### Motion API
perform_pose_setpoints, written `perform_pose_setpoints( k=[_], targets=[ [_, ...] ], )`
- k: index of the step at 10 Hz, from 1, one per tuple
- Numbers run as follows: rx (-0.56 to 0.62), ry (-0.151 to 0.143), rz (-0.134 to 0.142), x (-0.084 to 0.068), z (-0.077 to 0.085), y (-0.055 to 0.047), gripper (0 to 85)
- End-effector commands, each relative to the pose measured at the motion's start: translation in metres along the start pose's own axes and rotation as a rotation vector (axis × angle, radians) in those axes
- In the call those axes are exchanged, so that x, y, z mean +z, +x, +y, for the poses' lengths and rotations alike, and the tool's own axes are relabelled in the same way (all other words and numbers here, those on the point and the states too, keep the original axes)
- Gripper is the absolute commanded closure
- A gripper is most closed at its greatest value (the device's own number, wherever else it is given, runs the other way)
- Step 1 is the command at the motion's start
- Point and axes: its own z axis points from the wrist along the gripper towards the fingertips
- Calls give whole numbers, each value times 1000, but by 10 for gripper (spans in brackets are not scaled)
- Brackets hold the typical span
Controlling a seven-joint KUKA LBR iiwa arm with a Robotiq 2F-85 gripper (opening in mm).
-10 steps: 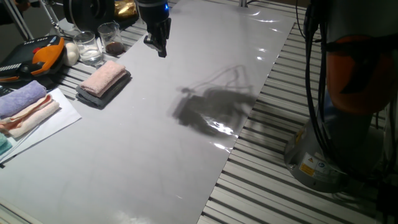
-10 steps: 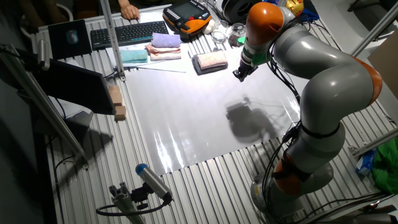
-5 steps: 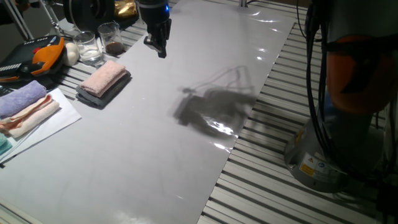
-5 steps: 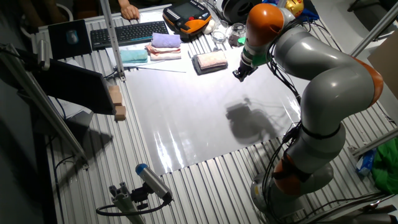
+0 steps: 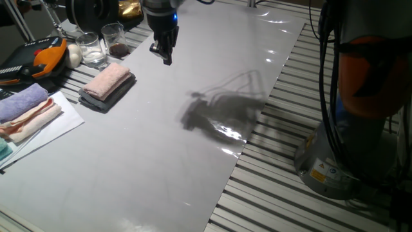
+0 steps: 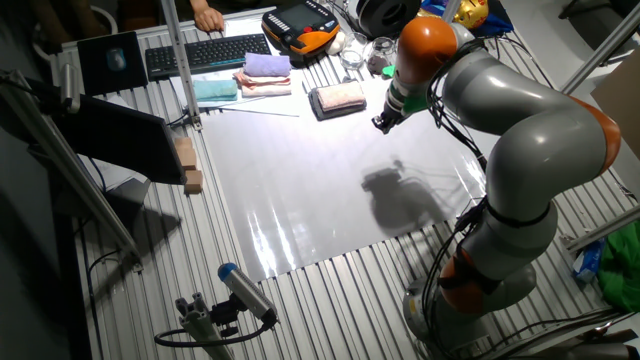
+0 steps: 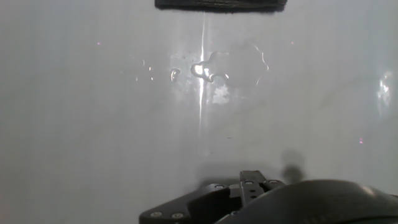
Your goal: Clean the table with a cloth
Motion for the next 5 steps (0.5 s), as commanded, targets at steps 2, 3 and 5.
perform_pose_setpoints(
  k=[2, 3, 5],
  targets=[
    [-2, -2, 2, 7, -1, -2, 850],
    [-1, -7, 1, 11, -1, -3, 850],
    [-1, -7, -2, 14, -1, -6, 850]
  ],
)
